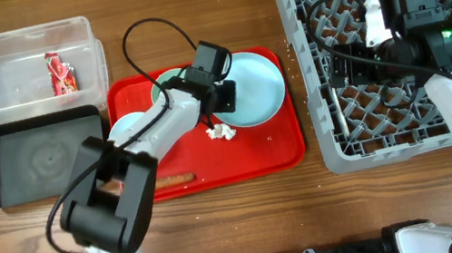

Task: Sort waste into correct bins and load items into the dishwasher rack
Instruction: 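Carry the tissue left and drop it into the clear bin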

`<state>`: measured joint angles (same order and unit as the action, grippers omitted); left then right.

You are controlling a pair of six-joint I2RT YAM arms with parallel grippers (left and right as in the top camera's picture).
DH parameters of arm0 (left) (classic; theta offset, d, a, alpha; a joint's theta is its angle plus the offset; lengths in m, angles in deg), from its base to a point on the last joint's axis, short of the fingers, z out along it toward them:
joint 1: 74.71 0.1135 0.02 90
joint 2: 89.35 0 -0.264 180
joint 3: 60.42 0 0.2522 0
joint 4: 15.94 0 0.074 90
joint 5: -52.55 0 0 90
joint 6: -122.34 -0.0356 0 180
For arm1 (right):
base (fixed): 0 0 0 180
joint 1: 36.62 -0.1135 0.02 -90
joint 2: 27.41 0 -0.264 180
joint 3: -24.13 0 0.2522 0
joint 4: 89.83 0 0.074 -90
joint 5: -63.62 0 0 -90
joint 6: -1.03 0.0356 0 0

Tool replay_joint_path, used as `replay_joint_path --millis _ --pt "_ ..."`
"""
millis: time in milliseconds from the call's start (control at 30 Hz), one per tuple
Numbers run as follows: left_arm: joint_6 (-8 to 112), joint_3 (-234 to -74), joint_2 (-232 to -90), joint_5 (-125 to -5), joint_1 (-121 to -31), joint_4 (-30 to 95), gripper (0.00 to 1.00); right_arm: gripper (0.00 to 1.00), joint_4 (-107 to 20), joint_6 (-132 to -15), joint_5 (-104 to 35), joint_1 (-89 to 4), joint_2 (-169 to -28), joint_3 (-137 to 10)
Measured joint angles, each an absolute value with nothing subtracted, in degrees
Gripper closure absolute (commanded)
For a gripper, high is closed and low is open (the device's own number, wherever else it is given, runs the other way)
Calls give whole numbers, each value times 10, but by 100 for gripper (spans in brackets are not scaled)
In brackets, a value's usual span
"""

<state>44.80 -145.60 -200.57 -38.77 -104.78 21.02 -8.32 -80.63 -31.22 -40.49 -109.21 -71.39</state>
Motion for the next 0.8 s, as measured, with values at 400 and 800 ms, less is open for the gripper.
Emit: replay_joint_path --millis 400,800 --pt "437 -1456 -1813 -384 -819 219 96 0 -79 -806 -312 -405 -1092 -714" --pt "435 -1456 -1918 -378 -655 32 24 0 -76 -806 -312 -405 -1093 -714"
